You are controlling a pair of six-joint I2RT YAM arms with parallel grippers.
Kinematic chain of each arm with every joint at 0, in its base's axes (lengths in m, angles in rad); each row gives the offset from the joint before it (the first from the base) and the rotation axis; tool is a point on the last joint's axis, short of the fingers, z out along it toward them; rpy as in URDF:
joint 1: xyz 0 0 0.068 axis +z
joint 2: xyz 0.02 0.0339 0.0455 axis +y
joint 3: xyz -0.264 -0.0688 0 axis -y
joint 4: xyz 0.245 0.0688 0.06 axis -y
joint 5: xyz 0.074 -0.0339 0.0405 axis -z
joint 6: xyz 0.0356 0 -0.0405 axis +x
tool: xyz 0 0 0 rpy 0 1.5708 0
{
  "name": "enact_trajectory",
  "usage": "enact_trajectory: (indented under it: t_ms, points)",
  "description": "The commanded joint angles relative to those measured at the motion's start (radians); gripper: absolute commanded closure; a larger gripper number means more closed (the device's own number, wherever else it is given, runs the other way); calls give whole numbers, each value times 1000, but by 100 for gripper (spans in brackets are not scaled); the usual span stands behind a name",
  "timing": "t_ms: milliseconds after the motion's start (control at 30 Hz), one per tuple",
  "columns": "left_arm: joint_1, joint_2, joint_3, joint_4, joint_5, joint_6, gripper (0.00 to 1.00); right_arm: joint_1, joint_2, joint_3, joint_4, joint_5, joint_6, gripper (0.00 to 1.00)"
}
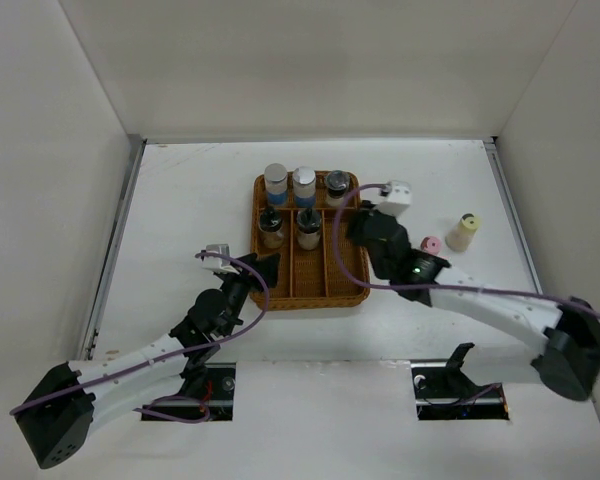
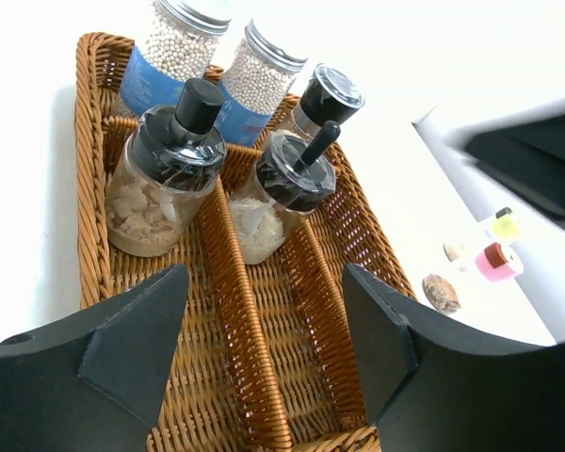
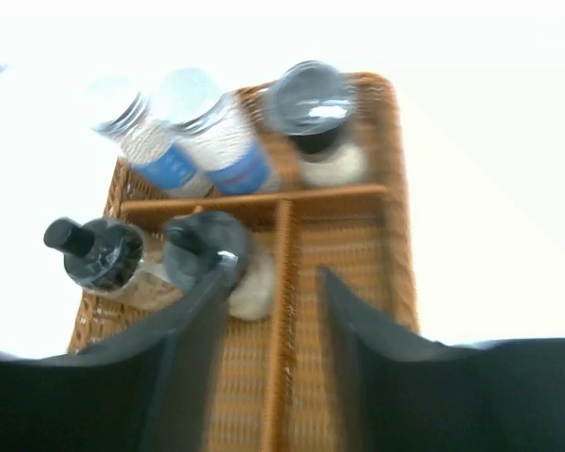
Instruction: Organize the condiment bottles
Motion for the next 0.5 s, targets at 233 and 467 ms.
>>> enact_trajectory:
  t_ms: [233,467]
  points:
    - [-18,21,9,74,23,-20,34,-407,-467,-283,-377,44,164,38]
    - [-15,47,7,91,26,-20,34,-444,-386,-283,-359,-20,99,15]
